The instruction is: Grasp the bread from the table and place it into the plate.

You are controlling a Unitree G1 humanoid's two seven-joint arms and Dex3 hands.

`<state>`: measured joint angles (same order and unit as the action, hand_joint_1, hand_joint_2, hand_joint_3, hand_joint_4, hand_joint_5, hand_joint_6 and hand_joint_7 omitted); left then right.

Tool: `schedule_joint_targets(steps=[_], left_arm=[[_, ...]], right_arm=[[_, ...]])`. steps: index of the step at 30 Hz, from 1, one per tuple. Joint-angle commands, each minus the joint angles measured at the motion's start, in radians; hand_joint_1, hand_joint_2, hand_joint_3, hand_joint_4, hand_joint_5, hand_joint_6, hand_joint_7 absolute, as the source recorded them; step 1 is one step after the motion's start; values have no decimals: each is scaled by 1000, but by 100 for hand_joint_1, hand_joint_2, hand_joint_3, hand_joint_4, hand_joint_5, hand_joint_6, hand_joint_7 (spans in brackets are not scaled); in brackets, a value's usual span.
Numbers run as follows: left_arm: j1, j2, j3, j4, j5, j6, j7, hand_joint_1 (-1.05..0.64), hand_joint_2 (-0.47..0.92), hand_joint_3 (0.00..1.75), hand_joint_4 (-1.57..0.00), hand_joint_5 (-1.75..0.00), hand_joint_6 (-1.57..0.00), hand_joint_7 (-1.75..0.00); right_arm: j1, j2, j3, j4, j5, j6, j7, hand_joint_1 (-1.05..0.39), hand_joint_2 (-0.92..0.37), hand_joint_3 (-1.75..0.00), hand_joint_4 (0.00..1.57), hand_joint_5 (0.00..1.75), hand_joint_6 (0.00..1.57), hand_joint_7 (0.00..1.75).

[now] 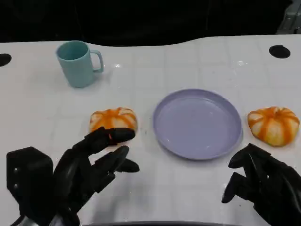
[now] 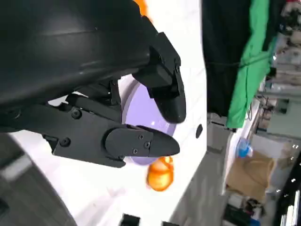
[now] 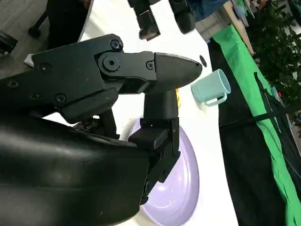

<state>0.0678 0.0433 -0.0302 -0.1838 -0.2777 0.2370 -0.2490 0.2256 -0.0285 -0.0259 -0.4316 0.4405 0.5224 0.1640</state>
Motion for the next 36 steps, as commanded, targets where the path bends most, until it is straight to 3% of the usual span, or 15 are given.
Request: schedule_joint_targets(steps=[1,9,19,25,28,36], left_arm=[[-35,92,-40,26,162,-152,-18,-50,92,5,-35,-94,-52,-30],[-111,223,-70,74,420,-329,12,-48,90,0,-11,-73,-44,-4],[-225,346,-103,135,702,-432,55,-47,88,0,-3,-60,-36,0],[-299,402,-154,173,892,-428,85,-33,79,0,0,-56,-32,0],[-338,418,-197,207,992,-409,89,-22,73,0,0,-45,-29,0],[-423,410,-295,244,1112,-282,-52,-15,71,0,0,-19,-19,0]], right_arm=[[-8,-4,1,7,-3,-3,-2,-41,-92,-47,64,175,50,162],[-14,0,3,15,-9,-7,-5,-42,-92,-48,64,175,49,164],[-21,4,-3,19,-6,0,-13,-41,-92,-45,64,175,49,163],[-20,0,-3,24,-7,-7,-4,-42,-92,-45,63,175,49,163],[-21,0,-6,22,-5,0,-6,-42,-92,-44,64,175,50,163],[-18,-5,-4,21,-6,-4,0,-42,-92,-44,64,175,49,162]])
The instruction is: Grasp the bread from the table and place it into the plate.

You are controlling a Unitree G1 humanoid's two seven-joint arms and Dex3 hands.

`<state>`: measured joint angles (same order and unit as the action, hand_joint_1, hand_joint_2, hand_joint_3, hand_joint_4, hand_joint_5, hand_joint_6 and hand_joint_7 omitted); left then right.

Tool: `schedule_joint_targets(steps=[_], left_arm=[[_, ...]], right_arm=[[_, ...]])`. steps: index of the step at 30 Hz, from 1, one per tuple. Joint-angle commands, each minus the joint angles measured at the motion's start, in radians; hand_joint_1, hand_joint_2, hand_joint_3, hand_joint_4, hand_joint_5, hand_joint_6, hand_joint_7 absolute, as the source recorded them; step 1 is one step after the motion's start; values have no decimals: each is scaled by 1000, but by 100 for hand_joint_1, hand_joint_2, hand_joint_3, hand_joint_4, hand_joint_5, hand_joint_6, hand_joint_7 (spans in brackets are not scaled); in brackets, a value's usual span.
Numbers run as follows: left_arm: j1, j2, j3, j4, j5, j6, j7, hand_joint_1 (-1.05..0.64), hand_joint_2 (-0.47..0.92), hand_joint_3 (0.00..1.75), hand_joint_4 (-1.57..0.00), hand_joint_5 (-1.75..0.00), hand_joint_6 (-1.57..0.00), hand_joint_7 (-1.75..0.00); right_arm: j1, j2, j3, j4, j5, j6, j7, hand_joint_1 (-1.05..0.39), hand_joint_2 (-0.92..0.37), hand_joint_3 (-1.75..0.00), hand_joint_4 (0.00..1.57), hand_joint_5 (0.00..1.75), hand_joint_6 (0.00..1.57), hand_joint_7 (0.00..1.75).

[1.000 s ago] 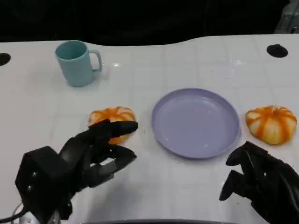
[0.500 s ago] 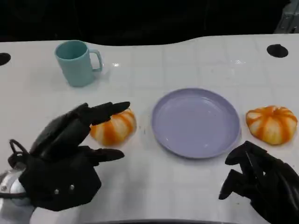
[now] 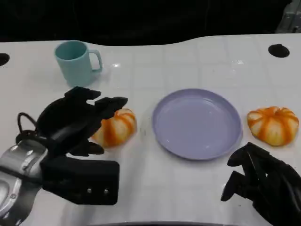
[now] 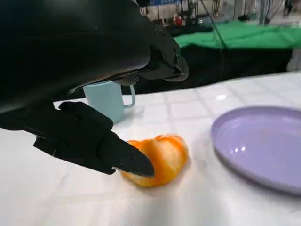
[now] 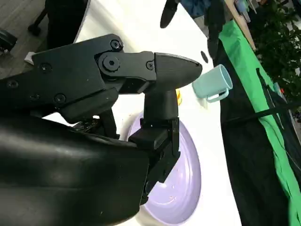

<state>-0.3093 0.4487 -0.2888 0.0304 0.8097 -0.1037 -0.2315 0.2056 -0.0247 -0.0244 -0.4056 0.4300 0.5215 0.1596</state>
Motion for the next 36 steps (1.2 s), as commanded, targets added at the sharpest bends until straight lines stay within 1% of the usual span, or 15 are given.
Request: schedule_joint_targets(steps=[1,8,11,12,13,15,17,23,28,29,31,36], left_arm=[[-62,-4,-50,48,32,71,-74,-15,71,0,0,-18,-20,0],[-168,-83,-121,223,44,136,-57,-14,72,0,-2,-20,-22,-1],[-185,-92,-132,255,42,142,-45,-14,72,0,-3,-21,-23,-1],[-217,-116,-147,315,49,160,-43,-14,72,0,-3,-21,-23,-1],[-245,-137,-162,368,55,174,-39,-19,73,0,-1,-20,-20,-1],[-287,-168,-183,453,57,189,-20,-22,73,0,0,-19,-19,-1],[-308,-180,-195,498,51,190,1,-23,73,0,0,-20,-19,-1],[-419,-256,-207,717,15,187,63,-27,73,0,0,-19,-18,0],[-491,-293,-212,847,-18,196,84,-27,74,1,0,-16,-17,0],[-512,-303,-210,885,-26,198,87,-23,76,1,-1,-17,-18,-1],[-541,-316,-211,938,-39,197,94,-21,76,1,-1,-17,-19,-1],[-593,-342,-221,1051,-57,193,120,-22,77,1,-3,-17,-20,-1]], right_arm=[[3,-10,-5,-6,1,-6,5,-42,-92,-44,63,175,49,162],[4,-7,-11,-8,8,0,4,-42,-92,-44,64,175,50,162],[4,-7,-11,-8,8,0,4,-42,-92,-44,64,175,50,162],[6,-8,-10,-9,7,-1,4,-42,-92,-43,64,175,50,162],[7,-9,-10,-11,6,-1,4,-43,-92,-43,64,175,50,161],[9,-11,-10,-14,4,1,3,-43,-92,-43,64,175,50,161],[11,-11,-11,-15,4,3,2,-43,-92,-43,64,175,51,160],[15,-14,-17,-13,16,-1,14,-42,-92,-43,63,175,50,160],[16,-14,-16,-11,15,-7,18,-43,-92,-43,64,175,51,160],[17,-14,-15,-12,13,-8,16,-43,-92,-43,64,175,51,160],[19,-13,-13,-13,10,-9,14,-43,-92,-43,64,175,51,160],[21,-8,-15,-21,14,1,4,-43,-92,-42,64,175,51,159]])
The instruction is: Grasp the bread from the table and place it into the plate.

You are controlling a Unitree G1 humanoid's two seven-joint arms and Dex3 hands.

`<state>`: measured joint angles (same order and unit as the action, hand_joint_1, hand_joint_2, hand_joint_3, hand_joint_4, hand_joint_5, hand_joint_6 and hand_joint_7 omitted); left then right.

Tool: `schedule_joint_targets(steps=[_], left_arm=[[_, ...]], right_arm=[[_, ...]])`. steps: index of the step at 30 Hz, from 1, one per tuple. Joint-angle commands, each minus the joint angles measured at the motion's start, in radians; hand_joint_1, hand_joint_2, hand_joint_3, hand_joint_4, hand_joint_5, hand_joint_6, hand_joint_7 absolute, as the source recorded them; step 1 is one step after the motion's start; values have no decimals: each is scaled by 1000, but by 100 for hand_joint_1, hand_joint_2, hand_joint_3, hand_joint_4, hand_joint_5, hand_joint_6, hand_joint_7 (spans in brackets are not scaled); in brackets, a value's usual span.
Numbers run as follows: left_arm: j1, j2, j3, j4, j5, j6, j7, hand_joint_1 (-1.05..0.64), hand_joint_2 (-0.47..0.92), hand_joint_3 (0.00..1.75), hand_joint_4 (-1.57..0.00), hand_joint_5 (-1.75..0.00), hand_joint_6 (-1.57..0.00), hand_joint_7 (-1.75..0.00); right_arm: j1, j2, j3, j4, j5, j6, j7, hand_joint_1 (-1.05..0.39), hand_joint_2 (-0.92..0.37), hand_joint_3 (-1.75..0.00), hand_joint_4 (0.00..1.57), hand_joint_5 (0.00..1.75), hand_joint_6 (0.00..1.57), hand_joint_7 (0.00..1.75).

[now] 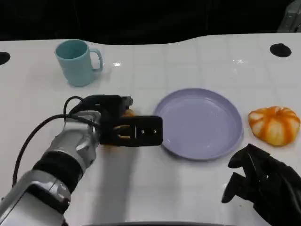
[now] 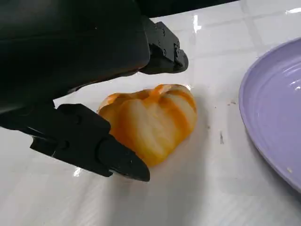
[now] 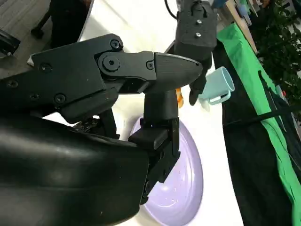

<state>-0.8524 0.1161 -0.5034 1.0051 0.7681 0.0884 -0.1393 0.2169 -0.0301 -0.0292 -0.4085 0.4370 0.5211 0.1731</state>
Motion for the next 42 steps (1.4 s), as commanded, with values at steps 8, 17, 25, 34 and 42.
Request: schedule_joint_targets(steps=[8,17,25,34,42], left_arm=[[-92,-33,-15,181,-42,5,21,-22,80,1,-3,-16,-20,0],[-85,-39,-33,240,-52,-26,30,-22,79,0,-7,-14,-21,0],[-68,-42,-57,283,-44,-73,119,-20,84,1,-12,-12,-21,0],[-34,-35,-30,310,-78,-150,263,-17,92,8,-62,-21,-64,-9],[-21,-26,-38,323,-77,-187,342,-26,92,7,-77,-119,-115,-6]], right_arm=[[13,-10,-11,-26,9,3,-5,-43,-92,-43,63,175,50,160],[22,-14,-16,-39,13,8,-4,-43,-92,-42,63,175,50,158],[30,-21,-22,-44,19,10,1,-44,-92,-41,62,175,51,158],[34,-19,-24,-41,20,7,4,-44,-92,-41,63,175,51,157],[37,-21,-29,-41,26,7,13,-44,-92,-41,63,175,51,157]])
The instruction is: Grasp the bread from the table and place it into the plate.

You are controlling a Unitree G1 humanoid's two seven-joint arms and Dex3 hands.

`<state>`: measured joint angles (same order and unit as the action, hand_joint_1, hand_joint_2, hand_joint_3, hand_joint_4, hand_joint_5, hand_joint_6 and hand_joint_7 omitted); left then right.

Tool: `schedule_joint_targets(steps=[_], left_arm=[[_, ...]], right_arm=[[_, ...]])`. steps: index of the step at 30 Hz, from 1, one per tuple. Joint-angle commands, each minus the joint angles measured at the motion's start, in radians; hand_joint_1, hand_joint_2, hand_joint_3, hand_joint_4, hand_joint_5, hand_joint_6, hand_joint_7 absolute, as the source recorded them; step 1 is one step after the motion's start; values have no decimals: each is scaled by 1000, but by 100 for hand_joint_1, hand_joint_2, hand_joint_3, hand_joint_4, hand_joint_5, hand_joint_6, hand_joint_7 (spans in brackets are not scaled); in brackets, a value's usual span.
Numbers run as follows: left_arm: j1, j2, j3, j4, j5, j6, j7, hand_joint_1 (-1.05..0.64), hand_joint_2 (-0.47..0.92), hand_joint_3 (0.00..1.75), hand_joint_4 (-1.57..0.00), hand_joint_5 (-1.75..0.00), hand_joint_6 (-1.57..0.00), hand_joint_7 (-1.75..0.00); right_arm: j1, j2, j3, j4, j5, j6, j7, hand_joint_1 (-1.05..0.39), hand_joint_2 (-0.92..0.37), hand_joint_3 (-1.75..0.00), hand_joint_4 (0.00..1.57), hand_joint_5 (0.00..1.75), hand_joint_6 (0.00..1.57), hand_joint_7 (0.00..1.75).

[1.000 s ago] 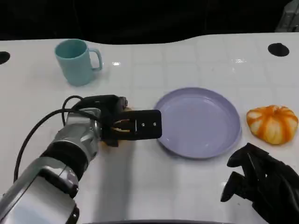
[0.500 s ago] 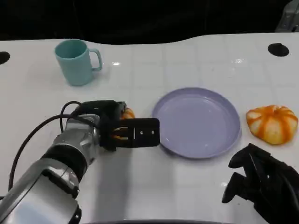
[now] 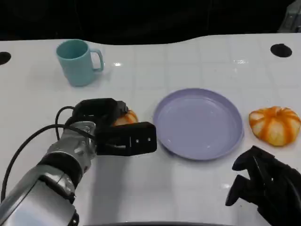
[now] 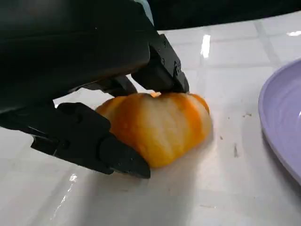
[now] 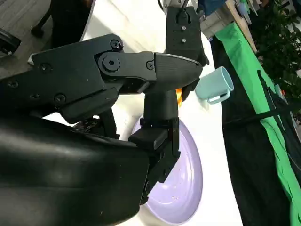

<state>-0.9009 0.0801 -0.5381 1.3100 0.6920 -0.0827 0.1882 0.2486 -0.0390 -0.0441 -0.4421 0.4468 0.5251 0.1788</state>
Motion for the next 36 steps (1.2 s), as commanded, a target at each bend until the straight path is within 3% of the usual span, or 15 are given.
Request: schedule_joint_targets(steps=[1,5,9,10,11,13,14,18,20,21,23,24,36], left_arm=[[31,11,-5,18,1,-20,28,-23,92,20,-74,-139,-111,-3],[42,15,-9,19,6,-39,73,-22,91,29,-72,-165,-117,-7],[46,16,-7,16,3,-54,115,-22,92,27,-70,-172,-120,-11],[48,15,-3,14,0,-62,138,-19,91,22,-75,-174,-99,-74],[48,14,1,11,-3,-69,158,-18,91,20,-77,-174,-75,-123],[45,11,11,7,-10,-83,199,-16,90,20,-81,-175,-60,-164],[44,11,13,6,-12,-87,212,-16,89,20,-82,-175,-59,-169],[23,5,55,-15,-46,-119,240,-11,90,21,-85,-175,-60,-174],[10,3,81,-31,-72,-142,246,-12,84,40,-87,-175,-59,-175],[7,3,92,-37,-81,-154,245,-11,74,64,-89,-175,-60,-175],[-4,-1,123,-51,-116,-176,221,-11,63,90,-91,-175,-63,-175],[-7,-3,134,-55,-127,-182,210,-12,61,95,-91,-175,-64,-175],[-62,-26,129,-118,-112,-233,214,-16,49,110,-93,-175,-68,-175]], right_arm=[[5,-13,-17,-7,19,4,8,-43,-92,-42,63,175,51,157],[6,-14,-20,-6,23,2,8,-43,-92,-42,63,175,52,157],[5,-13,-18,-6,20,1,7,-43,-92,-42,63,175,52,156],[5,-13,-18,-5,19,2,6,-43,-92,-42,63,175,52,156],[5,-13,-17,-6,17,4,4,-43,-92,-42,63,175,52,156],[5,-11,-19,-6,20,7,1,-43,-92,-42,63,175,52,156],[5,-10,-19,-6,21,8,1,-42,-92,-42,63,175,52,156],[3,-10,-19,-3,18,7,1,-42,-92,-42,63,175,52,156],[0,-7,-22,1,22,10,-1,-42,-92,-42,64,175,52,156],[-1,-6,-23,2,24,11,-1,-42,-92,-42,64,175,53,156],[-5,-7,-22,9,19,5,3,-41,-92,-42,64,175,53,156],[-6,-8,-22,11,16,2,3,-41,-92,-42,64,175,53,156],[-9,-3,-15,10,13,7,-3,-42,-92,-42,65,175,53,156]])
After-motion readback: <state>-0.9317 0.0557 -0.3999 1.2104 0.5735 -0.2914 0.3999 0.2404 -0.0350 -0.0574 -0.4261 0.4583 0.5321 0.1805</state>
